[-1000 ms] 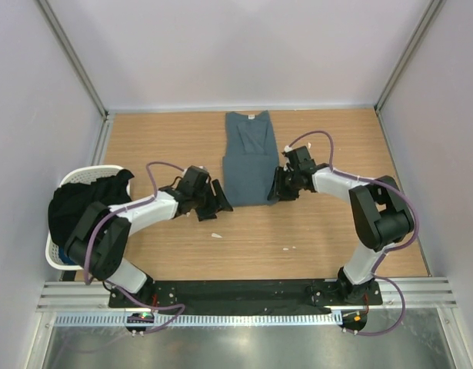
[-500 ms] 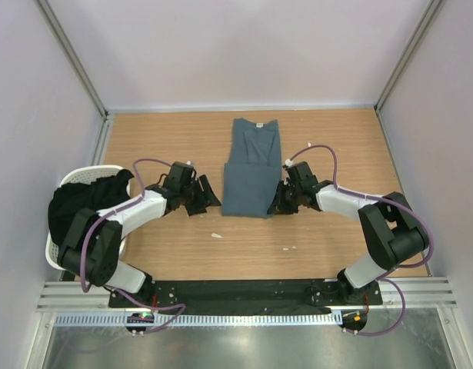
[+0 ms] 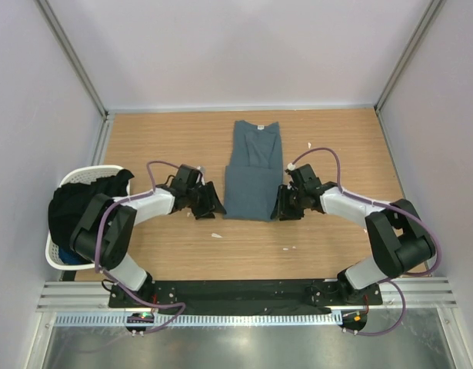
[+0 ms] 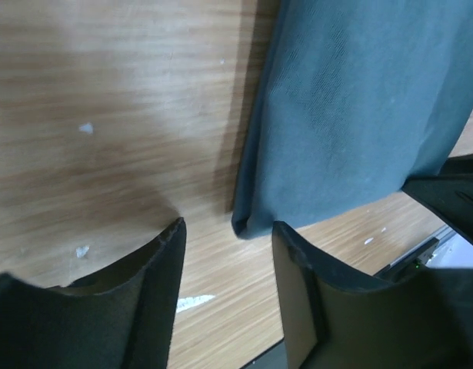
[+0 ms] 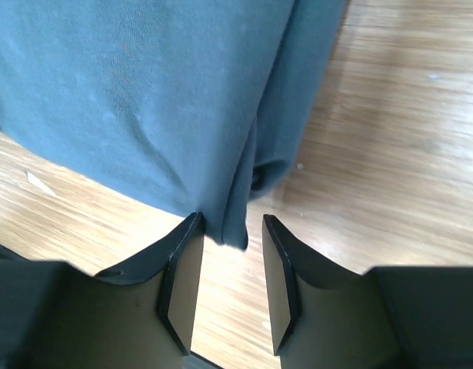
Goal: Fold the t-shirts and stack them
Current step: Fold the tshirt
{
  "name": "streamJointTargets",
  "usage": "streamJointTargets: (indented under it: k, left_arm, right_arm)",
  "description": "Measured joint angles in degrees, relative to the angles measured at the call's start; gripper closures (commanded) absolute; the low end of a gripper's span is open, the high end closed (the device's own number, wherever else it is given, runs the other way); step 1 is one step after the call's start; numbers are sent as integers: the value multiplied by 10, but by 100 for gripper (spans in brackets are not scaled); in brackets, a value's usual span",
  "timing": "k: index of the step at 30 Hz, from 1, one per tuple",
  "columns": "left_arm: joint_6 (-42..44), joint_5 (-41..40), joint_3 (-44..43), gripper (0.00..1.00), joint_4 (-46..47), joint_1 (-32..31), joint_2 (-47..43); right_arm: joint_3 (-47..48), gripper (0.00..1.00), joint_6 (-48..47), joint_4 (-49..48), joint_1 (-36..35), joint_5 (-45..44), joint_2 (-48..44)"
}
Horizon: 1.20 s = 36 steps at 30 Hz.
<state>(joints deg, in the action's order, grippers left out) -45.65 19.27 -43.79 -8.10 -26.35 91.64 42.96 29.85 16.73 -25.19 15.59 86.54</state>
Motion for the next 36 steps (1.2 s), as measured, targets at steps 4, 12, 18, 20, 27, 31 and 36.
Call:
streamJointTargets:
  k: [4,12,18,20,27,31,36]
  left_arm:
    - [0,7,-10,57,17,0,19]
    - [-2,29,-22,64,44,-3,47]
    - [-4,28,-24,88,52,-18,59]
    - [-6,26,-25,100,54,-22,64]
    - [-5,12,-26,100,38,-29,58]
    - [-3,-8,-18,100,-25,-44,23]
    - [-7,-18,1,100,-127,-87,-61]
  right_arm:
    - [-2,59,-5,16,6,-10,-25]
    - [-9,63,-6,5,12,-13,-29]
    - [-10,78,-5,-20,13,-9,0]
    - [-14,96,-6,-26,13,-10,3]
    - [-41,99,-8,-28,13,-22,-30]
    - [-65,99,-5,-4,13,-1,-77]
    - [-110,99,21,44,10,55,-166]
